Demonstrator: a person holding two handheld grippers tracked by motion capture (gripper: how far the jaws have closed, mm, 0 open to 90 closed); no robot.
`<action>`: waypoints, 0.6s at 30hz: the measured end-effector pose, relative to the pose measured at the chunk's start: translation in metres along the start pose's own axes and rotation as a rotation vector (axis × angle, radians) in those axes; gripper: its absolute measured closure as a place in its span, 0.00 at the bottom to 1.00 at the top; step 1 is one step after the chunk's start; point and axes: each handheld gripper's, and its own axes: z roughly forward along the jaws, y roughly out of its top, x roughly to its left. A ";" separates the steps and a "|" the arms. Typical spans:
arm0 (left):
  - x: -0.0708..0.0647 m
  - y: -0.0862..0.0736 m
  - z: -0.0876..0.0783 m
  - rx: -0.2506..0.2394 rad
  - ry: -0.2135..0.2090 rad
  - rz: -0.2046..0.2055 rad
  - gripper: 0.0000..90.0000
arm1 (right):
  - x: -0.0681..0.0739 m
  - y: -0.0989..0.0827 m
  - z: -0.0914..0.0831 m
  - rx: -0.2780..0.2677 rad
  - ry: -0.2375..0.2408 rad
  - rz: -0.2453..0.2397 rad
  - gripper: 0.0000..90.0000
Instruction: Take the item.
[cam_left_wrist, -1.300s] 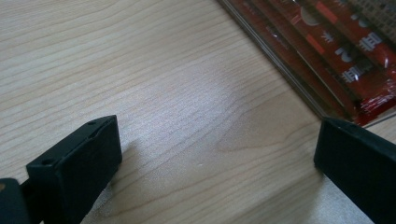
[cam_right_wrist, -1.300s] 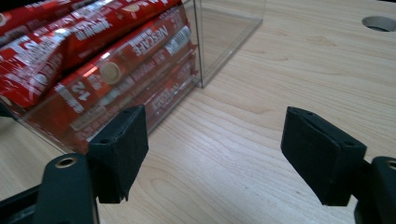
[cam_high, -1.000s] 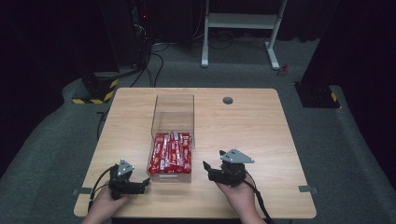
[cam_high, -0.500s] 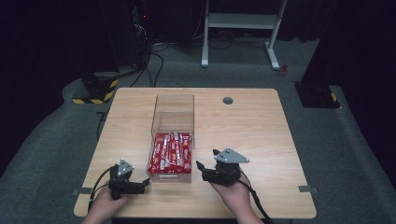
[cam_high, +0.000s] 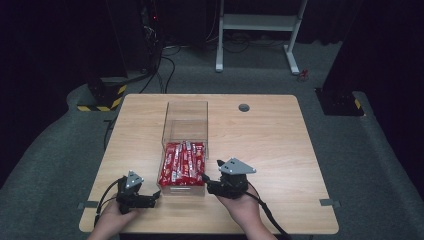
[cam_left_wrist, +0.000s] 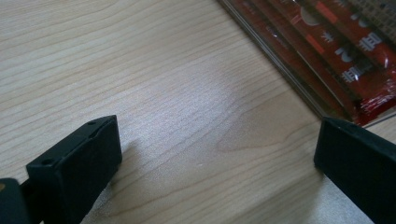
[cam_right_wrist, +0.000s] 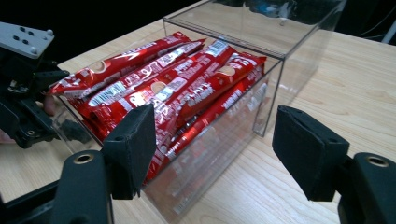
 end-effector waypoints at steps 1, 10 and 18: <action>0.000 0.000 0.000 0.000 0.000 0.000 0.01 | 0.001 0.000 0.001 0.000 0.002 0.000 0.35; 0.000 0.000 0.000 0.000 0.000 0.000 0.01 | 0.006 0.001 0.009 0.003 0.021 0.009 0.38; 0.000 0.000 0.000 0.000 0.000 0.000 0.01 | 0.014 0.004 0.018 0.022 0.045 -0.027 0.53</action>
